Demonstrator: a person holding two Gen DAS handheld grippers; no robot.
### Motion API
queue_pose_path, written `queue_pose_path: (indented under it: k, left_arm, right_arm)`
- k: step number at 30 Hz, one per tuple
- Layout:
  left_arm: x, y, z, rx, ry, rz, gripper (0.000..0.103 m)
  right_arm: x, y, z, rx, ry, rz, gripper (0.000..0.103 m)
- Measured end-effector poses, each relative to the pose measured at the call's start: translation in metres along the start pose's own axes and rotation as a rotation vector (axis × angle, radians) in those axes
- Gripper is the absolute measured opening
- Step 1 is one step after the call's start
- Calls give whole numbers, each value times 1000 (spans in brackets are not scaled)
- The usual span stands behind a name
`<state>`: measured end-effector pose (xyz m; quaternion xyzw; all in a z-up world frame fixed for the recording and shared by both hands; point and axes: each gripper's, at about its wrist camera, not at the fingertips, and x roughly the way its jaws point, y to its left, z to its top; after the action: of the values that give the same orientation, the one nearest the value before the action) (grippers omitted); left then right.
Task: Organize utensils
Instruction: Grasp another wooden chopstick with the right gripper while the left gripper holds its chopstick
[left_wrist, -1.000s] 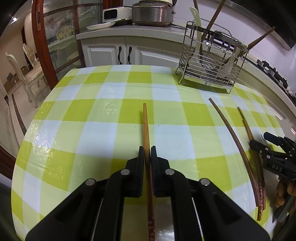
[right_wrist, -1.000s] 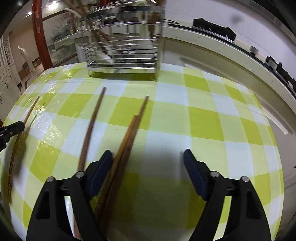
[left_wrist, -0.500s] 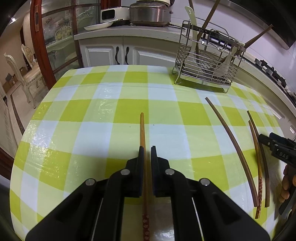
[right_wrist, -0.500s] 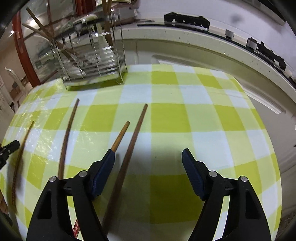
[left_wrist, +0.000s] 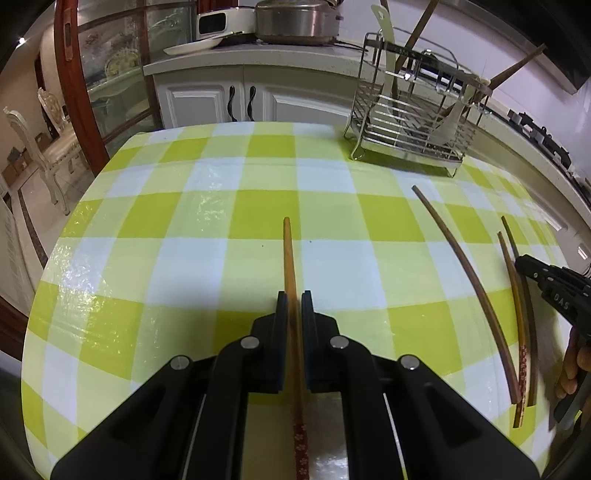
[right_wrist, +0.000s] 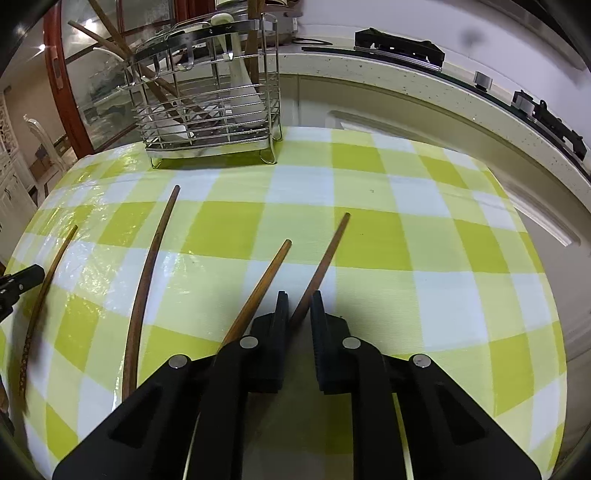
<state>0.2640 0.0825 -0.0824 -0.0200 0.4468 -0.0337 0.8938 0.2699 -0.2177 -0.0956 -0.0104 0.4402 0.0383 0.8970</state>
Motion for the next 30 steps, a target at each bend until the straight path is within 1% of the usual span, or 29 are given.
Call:
queue_pose_path:
  k: [2,4,5,11,15,18,24,26,27,30]
  left_arm:
    - [2,-2,-1,12,16,-5,9]
    - [5,-4,-2,30,33,-2,23]
    - [7,-5,-3,32,43,1,25]
    - [5,-10,-7,78,66,43,25]
    - [6,-9,-6,78,82,40,24]
    - [5,-11,-5,88,88,42,7]
    - [5,-5,-5,51,82,10,7]
    - [4,-3,-5,41,78,-5,7]
    - [4,-3,-5,41,77,-7,7]
    - [5,-5,-5,46,74,-2,7]
  right_arm:
    - [-1,-2,-1,4,0,9,12]
    - [-1,-3,-1,4,4,16,12]
    - [-1,-4,-1,5,5,18,12]
    - [-2,-5,-2,11,14,6,12]
    - [-4,-6,-4,19,20,4,12]
    - [-5,-7,-5,19,20,0,12]
    - [-8,-10,-7,30,40,3,13]
    - [-10,-11,-9,32,46,1,20]
    - [-11,-11,-10,32,47,3,27]
    - [-14,-10,-14,37,50,6,29]
